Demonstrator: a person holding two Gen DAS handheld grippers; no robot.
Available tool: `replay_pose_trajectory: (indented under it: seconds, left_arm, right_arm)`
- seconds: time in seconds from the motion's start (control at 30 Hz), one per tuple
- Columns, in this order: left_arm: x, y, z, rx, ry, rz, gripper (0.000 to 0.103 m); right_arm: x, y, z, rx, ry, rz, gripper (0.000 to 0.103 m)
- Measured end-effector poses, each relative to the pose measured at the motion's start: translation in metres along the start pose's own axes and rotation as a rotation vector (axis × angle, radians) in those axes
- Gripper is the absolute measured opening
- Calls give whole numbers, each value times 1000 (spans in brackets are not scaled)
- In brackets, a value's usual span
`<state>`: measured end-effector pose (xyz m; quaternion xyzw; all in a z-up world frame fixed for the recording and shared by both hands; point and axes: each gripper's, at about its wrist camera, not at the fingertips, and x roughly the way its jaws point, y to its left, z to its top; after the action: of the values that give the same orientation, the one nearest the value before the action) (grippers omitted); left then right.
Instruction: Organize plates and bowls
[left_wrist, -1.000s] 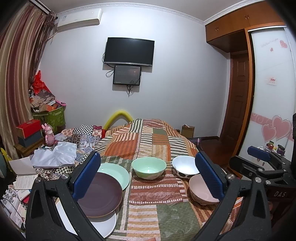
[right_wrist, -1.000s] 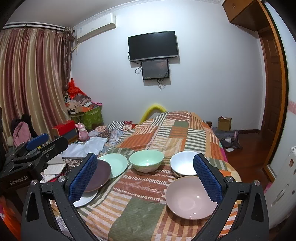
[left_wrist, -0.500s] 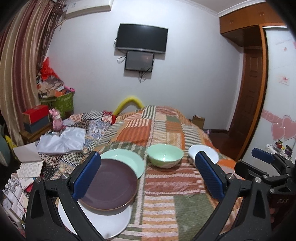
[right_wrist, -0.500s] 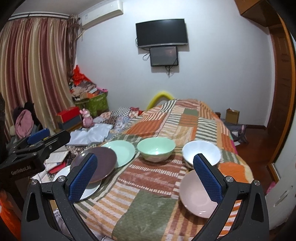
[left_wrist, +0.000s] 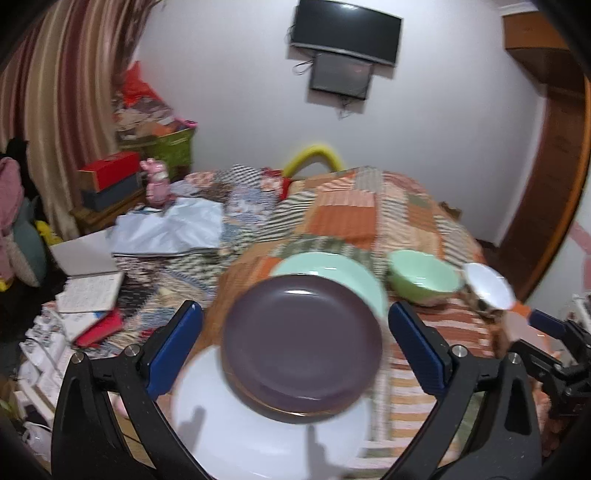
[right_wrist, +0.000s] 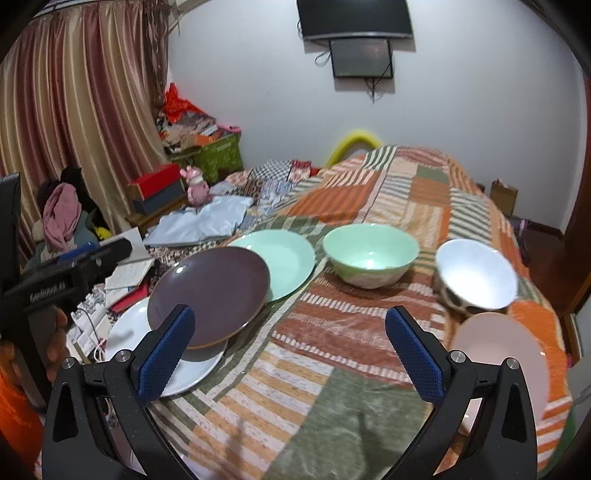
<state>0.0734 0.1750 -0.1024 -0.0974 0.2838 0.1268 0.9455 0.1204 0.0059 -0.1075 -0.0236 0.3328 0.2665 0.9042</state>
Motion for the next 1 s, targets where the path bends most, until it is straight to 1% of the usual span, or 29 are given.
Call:
replay_pose_trajectory:
  seconds: [0.07,0.1,0.23,0.33,0.4,0.47,0.57,0.6,0.67,0.8,0.83,0.87,0.9,1.0]
  left_arm:
    - [9,11,4,16,8,53,94]
    - [16,17,6,27,18,62,94]
    - [45,33,9,42,77,43,93]
    - [65,41,5,88,109,50,91]
    - [80,47,1,112,144,20,83]
    - [94,52,-2,107,188,-18,80]
    - [110,60,-7,85,241,-49,66]
    - [115,63,-9,81,258,-59,64]
    - [127,69,-12,71,300,-74,64]
    - [142,71,-17,78,357,-77,62]
    - [144,72,-18,77,367,-81,60]
    - [147,72,-19,75,379,-86,55]
    - [150,72,-19,73,395,-100,51]
    - [156,71,-20,71,421,-133,43]
  right_arm:
    - [13,3,1,-4,27,10,96]
    - [18,4,2,-5,38,12,95]
    - [43,12,3,-18,82,17,90]
    - [58,13,0,-8,123,29,85]
    - [70,13,1,1,149,38,80]
    - [85,13,1,13,188,47,76]
    - [99,17,0,18,223,42,70]
    - [102,18,-1,17,231,41,68]
    - [109,21,-2,16,248,43,64]
    - [119,24,-4,30,271,52,62]
    - [121,24,-5,33,277,55,58]
    - [124,25,-6,34,285,57,54]
    - [126,25,-7,36,291,60,52]
    - [132,25,-7,51,308,66,47]
